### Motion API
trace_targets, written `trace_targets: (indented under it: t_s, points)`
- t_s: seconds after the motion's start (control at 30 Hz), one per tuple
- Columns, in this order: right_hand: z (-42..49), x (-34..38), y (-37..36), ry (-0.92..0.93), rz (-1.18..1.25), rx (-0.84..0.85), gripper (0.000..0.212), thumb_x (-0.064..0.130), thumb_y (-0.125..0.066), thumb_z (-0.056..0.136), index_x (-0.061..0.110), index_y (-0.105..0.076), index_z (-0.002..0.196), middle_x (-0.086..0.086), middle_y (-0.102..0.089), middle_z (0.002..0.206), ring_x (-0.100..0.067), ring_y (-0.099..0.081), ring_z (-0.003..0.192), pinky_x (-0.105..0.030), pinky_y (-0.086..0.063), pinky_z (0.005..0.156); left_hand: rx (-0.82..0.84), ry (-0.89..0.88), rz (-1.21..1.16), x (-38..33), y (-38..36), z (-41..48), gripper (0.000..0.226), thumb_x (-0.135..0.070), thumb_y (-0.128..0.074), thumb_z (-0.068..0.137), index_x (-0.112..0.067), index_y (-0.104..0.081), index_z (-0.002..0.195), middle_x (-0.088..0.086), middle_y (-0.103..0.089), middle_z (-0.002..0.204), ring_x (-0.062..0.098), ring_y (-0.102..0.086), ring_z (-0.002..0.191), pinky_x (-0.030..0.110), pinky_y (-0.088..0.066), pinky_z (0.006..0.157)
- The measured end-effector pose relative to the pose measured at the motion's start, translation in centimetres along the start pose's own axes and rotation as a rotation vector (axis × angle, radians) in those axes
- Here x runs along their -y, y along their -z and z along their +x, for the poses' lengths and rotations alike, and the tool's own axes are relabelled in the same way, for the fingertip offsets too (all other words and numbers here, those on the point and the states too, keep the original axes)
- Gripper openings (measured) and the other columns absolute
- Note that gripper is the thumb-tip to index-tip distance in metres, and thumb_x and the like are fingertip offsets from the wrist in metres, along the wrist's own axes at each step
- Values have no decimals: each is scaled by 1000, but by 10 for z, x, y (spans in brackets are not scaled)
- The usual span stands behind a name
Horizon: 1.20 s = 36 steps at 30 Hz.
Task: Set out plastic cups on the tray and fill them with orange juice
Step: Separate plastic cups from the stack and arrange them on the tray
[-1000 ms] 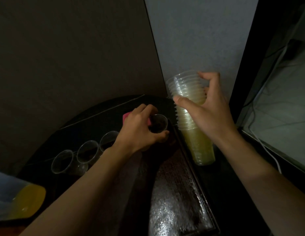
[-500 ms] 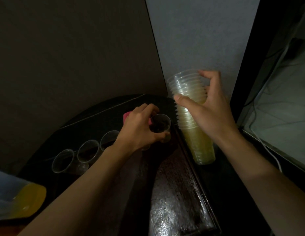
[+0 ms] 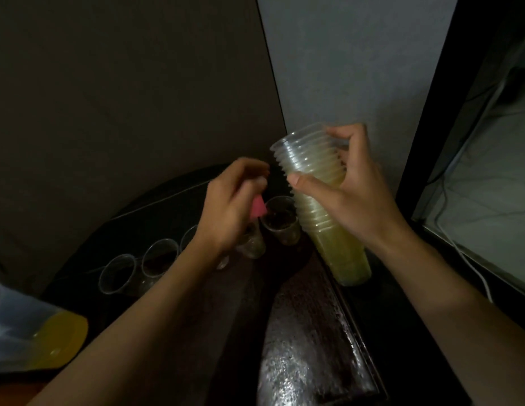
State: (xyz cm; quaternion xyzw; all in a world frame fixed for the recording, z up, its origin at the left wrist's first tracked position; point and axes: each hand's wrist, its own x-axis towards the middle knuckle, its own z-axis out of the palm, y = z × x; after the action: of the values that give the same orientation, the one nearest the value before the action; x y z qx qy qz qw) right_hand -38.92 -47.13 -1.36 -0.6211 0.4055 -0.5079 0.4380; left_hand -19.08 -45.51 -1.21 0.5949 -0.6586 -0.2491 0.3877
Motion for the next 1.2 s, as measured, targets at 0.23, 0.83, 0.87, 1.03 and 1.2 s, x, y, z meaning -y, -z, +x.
trace_targets:
  t_s: [0.23, 0.83, 0.87, 1.03, 1.2]
  points:
    - [-19, 20, -47, 112, -92, 294, 72, 39, -85, 77, 35, -37, 129, 11, -62, 118, 0, -66, 99, -25, -59, 79, -117, 58, -193, -41, 48, -29, 40, -45, -61, 89, -15, -67, 115, -2, -70, 109, 12, -69, 102, 31, -57, 83]
    - [-68, 30, -147, 107, -212, 474, 75, 53, -82, 72, 47, -34, 129, 22, -52, 117, 2, -57, 105, -24, -50, 82, -730, 105, 241, -11, 189, -151, 55, -47, -75, 83, -20, -45, 119, -16, -58, 97, -9, -64, 90, 9, -52, 75]
    - [-66, 29, -145, 92, -201, 452, 75, 50, -83, 73, 45, -34, 129, 22, -53, 117, 3, -59, 103, -18, -49, 79, -712, 97, 294, -8, 193, -157, 58, -52, -74, 80, -21, -44, 120, -17, -60, 97, -8, -65, 90, 9, -52, 76]
    - [-67, 27, -143, 53, -133, 406, 76, 47, -82, 71, 35, -40, 134, 16, -59, 115, 8, -59, 101, -12, -48, 75, -529, 91, 547, 19, 188, -183, 64, -49, -78, 77, -20, -45, 125, -11, -66, 104, -6, -62, 89, 2, -45, 78]
    - [-71, 26, -147, 84, -139, 435, 70, 39, -84, 76, 36, -40, 131, 15, -62, 105, 3, -62, 97, -20, -52, 78, -349, 177, 603, 48, 172, -204, 72, -56, -78, 74, -23, -46, 129, -3, -60, 122, 6, -60, 104, 17, -48, 81]
